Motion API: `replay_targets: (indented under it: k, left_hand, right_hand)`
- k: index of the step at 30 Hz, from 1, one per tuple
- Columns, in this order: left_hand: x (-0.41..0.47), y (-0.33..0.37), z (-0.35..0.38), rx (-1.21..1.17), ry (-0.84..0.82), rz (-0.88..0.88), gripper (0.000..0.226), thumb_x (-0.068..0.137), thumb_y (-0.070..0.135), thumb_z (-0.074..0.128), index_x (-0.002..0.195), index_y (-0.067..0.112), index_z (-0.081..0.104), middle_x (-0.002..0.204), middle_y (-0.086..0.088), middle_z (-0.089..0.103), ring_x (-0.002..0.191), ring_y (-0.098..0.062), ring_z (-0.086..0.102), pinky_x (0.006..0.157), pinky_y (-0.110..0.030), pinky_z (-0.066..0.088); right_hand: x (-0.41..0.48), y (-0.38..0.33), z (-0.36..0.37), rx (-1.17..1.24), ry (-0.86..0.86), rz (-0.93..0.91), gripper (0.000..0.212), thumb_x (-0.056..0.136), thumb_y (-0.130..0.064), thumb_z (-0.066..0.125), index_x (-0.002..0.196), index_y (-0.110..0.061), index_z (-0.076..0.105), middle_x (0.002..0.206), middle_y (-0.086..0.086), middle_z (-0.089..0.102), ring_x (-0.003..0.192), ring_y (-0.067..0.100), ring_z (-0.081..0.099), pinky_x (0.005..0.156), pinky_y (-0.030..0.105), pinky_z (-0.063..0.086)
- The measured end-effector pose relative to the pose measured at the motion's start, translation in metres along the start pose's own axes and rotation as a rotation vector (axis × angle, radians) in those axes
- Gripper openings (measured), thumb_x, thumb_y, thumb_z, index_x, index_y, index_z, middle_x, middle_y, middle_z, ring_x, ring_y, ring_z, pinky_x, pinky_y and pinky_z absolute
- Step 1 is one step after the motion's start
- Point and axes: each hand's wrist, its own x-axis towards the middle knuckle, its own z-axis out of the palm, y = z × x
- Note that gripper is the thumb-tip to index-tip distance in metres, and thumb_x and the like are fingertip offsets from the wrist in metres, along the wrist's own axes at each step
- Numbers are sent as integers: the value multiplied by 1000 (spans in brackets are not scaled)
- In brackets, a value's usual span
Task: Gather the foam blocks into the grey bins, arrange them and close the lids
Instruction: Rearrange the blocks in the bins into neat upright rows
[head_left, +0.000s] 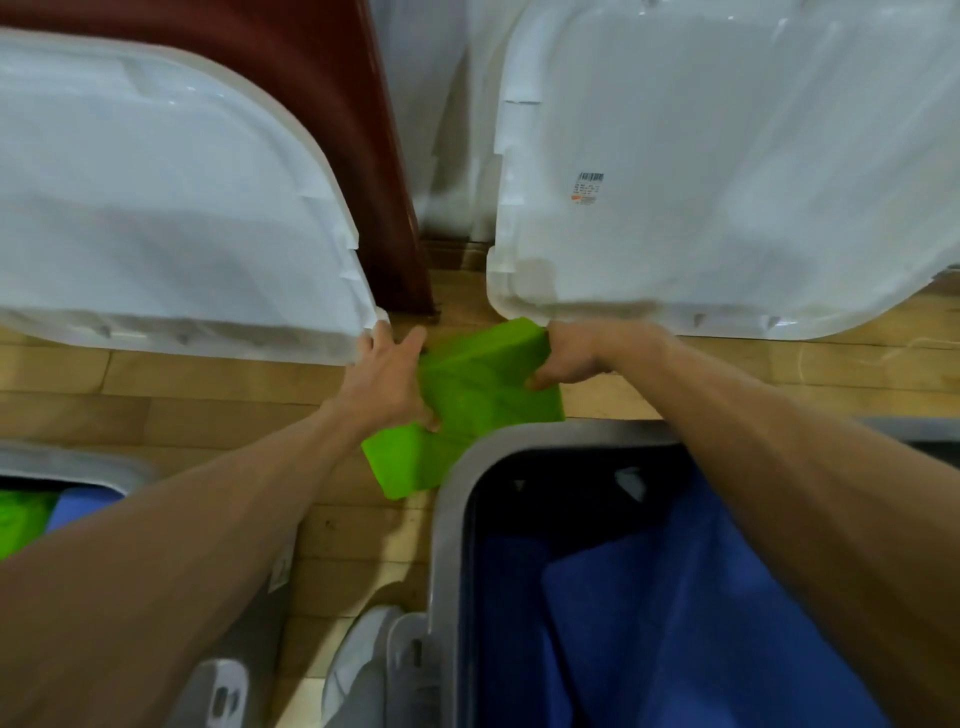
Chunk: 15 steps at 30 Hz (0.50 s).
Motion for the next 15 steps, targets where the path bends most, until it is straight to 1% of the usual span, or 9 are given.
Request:
replay_targets:
  k: [1,2,4,5,7,8,10,12,15]
  left_hand:
    - [-2,1,-3,9,-2,26,104,47,51,89,131,24,33,129,-13,35,121,-37,38,94,-54,44]
    - [-4,2,-6,21,-21,43,102,49,53,88,130,26,32,128,-11,39,117,-36,44,92,-53,45]
    - [-11,4,-9,25,-42,40,94,53,56,84,124,27,30,122,-4,52,110,-31,54,89,-48,43]
    - [-15,6,-11,24,-10,31,91,55,57,83,122,26,29,118,-1,56,107,-29,56,87,-46,40]
    - [-27,10,-18,21,122,10,88,56,57,82,120,24,31,114,-1,56,106,-28,55,86,-45,36]
    - [-34,12,-23,9,200,-7,88,56,56,81,121,22,32,115,-3,54,108,-29,53,87,-46,37]
    - [-51,18,-39,-25,312,-59,95,58,55,81,131,18,32,123,-8,49,117,-32,48,92,-48,39]
    - [-72,26,-57,-2,376,-112,103,61,58,79,141,15,28,130,-11,44,124,-33,42,95,-52,38]
    - [-115,45,-88,74,506,-157,102,65,61,75,143,13,29,129,-15,43,123,-36,40,94,-53,38]
  right_hand:
    - [0,-3,-1,38,35,-12,62,85,-37,70,136,-9,48,133,8,54,121,29,53,98,36,45]
    - [-2,-5,-2,85,71,-11,69,82,-36,73,137,-7,42,131,10,54,121,30,52,99,37,44]
    - [-5,-7,-3,149,131,-3,80,79,-34,77,138,-6,30,130,15,53,118,32,53,92,35,45]
    - [-7,-8,-5,150,157,-10,80,79,-32,77,137,-6,28,129,16,54,116,33,54,88,34,45]
    - [-12,-8,-7,166,244,-33,75,81,-27,75,138,-6,30,129,17,53,115,32,54,85,33,44]
    - [-17,-8,-10,195,295,-53,73,81,-25,74,138,-6,31,131,17,53,116,32,53,87,33,43]
    - [-31,-9,-16,284,385,-110,73,82,-24,73,139,-6,31,134,16,51,120,31,51,91,32,42]
    - [-50,-12,-20,374,470,-167,76,82,-26,74,141,-6,30,136,16,50,124,30,49,94,31,40]
    - [-91,-14,-28,486,566,-213,84,81,-33,74,145,-7,25,142,16,45,130,29,44,98,28,36]
